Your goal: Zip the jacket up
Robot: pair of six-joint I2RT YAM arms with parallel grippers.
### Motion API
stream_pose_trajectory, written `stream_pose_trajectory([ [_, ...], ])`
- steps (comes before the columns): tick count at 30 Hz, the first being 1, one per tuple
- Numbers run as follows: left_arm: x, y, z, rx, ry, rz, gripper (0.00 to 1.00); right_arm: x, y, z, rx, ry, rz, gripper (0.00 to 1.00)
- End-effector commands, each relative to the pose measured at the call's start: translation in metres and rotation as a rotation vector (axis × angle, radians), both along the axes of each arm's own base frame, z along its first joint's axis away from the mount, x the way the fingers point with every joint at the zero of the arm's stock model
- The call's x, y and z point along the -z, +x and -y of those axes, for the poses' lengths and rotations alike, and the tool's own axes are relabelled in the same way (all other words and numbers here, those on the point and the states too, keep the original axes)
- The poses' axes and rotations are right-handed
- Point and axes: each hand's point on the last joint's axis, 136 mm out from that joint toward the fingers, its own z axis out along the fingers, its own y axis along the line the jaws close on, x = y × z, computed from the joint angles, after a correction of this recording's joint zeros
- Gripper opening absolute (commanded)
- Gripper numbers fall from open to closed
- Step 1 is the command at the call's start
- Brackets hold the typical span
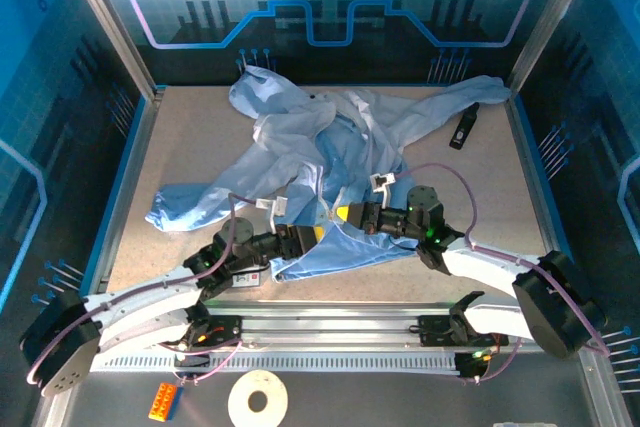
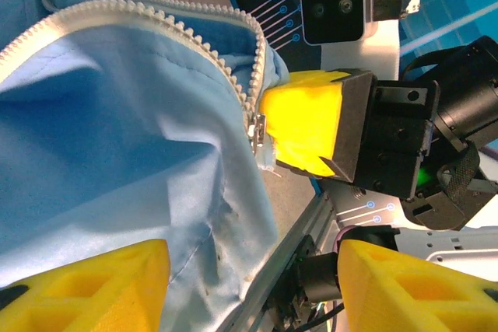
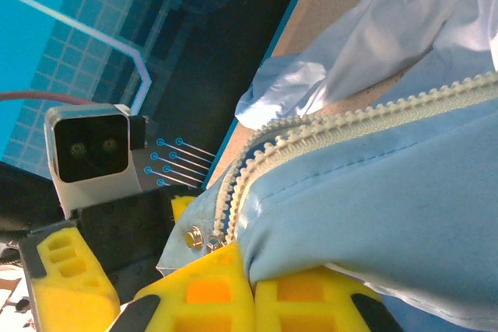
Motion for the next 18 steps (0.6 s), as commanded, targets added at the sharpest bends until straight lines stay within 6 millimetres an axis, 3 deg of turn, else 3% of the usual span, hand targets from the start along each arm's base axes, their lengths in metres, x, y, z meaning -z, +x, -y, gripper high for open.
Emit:
stream_pose_trajectory([
  [1,-0.017,0.008,0.001,-0.035,-0.061,0.074,0.56,-0.01,0.0,0.001,0.002,0.033,0.031,0.0],
  [12,-0.024,0.018,0.008,-0.05,-0.09,0.104,0.47,-0.013,-0.004,0.002,-0.007,0.037,0.031,0.0],
  [15,-0.021,0.02,0.008,-0.056,-0.093,0.103,0.4,-0.014,-0.006,0.002,-0.009,0.038,0.032,0.0],
  [18,-0.02,0.022,0.008,-0.065,-0.103,0.108,0.22,-0.014,-0.007,0.003,-0.012,0.038,0.033,0.0],
])
